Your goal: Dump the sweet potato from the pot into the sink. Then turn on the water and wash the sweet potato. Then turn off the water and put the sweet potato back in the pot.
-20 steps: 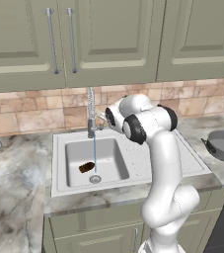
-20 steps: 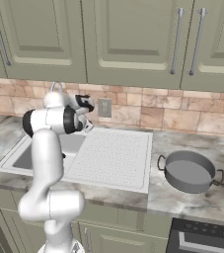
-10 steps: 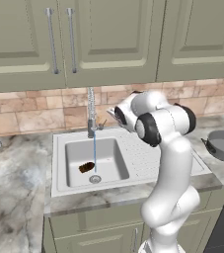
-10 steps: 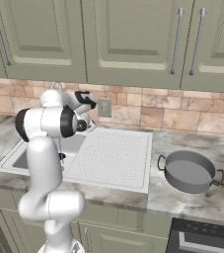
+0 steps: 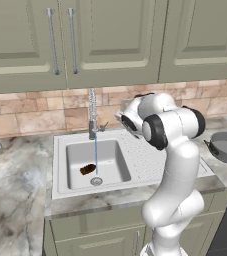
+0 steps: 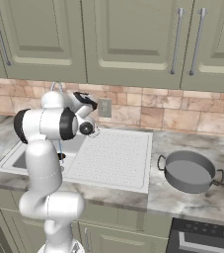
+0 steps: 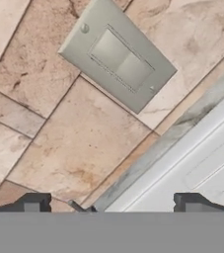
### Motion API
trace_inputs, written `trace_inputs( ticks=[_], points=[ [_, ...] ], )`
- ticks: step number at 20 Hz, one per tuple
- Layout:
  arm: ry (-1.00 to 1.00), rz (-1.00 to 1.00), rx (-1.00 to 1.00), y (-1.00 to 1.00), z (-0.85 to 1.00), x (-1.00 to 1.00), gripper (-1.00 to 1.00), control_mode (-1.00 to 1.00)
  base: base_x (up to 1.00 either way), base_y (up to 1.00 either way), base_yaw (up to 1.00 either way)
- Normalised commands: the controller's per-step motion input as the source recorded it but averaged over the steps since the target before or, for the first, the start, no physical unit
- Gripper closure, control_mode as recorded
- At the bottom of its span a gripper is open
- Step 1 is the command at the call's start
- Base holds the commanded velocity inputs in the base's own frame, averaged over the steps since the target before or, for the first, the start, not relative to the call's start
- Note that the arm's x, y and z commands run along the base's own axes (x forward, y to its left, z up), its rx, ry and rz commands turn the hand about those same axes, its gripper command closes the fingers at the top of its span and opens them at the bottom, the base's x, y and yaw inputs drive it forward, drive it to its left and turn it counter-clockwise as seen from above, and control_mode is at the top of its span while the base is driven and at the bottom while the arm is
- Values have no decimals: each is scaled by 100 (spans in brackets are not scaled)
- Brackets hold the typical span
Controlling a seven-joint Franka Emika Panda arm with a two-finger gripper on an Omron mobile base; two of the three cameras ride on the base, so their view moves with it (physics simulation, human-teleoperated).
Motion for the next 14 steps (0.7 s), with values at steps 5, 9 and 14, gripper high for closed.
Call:
trace_inputs(
  ticks=[5, 9, 14],
  points=[
    [17, 0, 4, 0, -4, 10, -100, -100, 0, 0, 0],
    [12, 0, 2, 0, -4, 7, -100, -100, 0, 0, 0],
    [2, 0, 0, 0, -1, 0, -100, -100, 0, 0, 0]
  ],
)
